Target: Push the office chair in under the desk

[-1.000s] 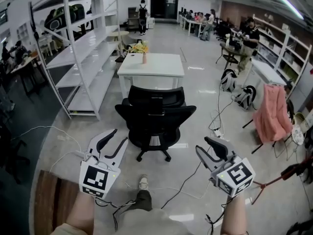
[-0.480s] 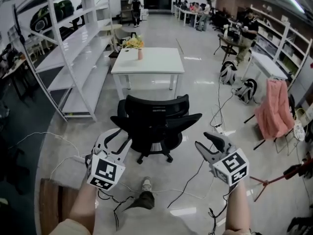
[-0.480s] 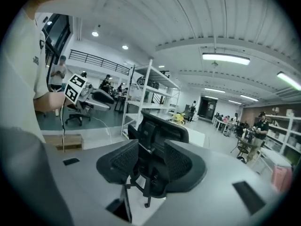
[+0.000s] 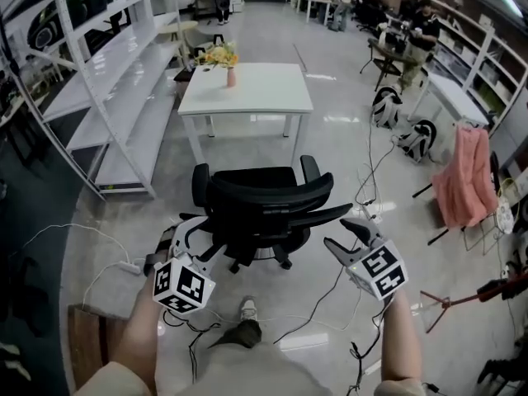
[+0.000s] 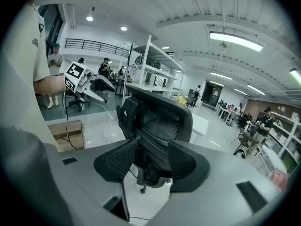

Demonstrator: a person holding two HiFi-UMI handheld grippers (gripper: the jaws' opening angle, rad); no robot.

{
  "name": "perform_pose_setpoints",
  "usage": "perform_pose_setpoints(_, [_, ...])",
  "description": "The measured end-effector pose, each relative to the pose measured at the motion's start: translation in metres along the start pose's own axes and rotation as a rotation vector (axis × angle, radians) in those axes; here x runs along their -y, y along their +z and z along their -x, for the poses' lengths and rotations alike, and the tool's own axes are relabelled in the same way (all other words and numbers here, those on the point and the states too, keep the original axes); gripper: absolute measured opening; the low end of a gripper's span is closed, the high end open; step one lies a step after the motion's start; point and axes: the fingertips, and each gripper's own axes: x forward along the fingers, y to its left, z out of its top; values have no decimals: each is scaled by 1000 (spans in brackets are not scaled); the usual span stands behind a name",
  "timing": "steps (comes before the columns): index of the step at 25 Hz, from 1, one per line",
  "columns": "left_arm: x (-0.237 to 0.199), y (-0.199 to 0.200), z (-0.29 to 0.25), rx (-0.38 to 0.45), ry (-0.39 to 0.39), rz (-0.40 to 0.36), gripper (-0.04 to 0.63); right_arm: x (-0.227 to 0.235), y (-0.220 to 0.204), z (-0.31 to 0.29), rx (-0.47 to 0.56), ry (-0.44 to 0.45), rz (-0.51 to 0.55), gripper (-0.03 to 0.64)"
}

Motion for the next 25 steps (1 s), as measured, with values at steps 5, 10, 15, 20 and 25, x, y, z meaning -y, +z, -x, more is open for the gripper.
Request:
perform_pose_setpoints(5, [-7,-34,-40,-91,-57,-60,262,22,-17,-43,-136,19,39,229])
perform_pose_setpoints(10, [-9,-63,-69,-176,-113,-128,262,35,-34,-71,-258,43,136,243])
perform_pose_setpoints(15, [-12,-77,-82,-201,-143,-153,245,38,-46,-91,-328,66,217,232])
perform_pose_setpoints(20, [-2,-80,-85,-198,-229,-91,193,42,-55,-99,-346,78,240,141])
perform_pose_setpoints(25, [-3,-82,-89,-201,-279,-82,156,43,-52,-104,-335,122,228,146])
